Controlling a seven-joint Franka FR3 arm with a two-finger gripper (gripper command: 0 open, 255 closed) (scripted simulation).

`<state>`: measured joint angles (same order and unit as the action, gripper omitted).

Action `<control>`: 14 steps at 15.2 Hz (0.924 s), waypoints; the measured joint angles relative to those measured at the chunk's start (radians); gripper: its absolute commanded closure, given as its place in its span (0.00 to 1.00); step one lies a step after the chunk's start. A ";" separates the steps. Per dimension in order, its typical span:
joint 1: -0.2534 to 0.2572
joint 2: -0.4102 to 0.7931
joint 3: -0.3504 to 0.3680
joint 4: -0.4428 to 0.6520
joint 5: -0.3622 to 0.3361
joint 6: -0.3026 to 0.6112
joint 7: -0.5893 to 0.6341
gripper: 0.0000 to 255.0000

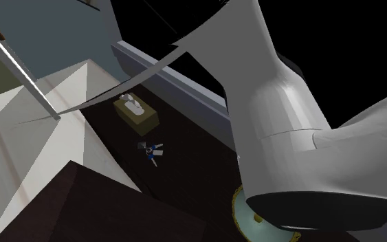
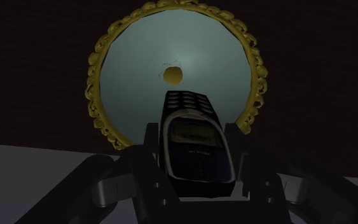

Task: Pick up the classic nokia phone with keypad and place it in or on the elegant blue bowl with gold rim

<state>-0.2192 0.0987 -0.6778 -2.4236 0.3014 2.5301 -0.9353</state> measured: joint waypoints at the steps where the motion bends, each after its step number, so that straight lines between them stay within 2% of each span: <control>1: -0.002 0.006 0.001 0.001 0.007 0.003 -0.007 1.00; 6: -0.003 0.011 0.002 0.002 0.014 0.005 -0.013 1.00; 7: -0.003 0.011 0.002 0.002 0.014 0.005 -0.013 0.00; 13: -0.004 0.011 0.003 0.002 0.015 0.006 -0.013 0.00; 14: -0.001 -0.008 -0.005 0.001 -0.009 -0.007 0.002 0.00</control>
<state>-0.2204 0.0904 -0.6833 -2.4224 0.2928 2.5231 -0.9331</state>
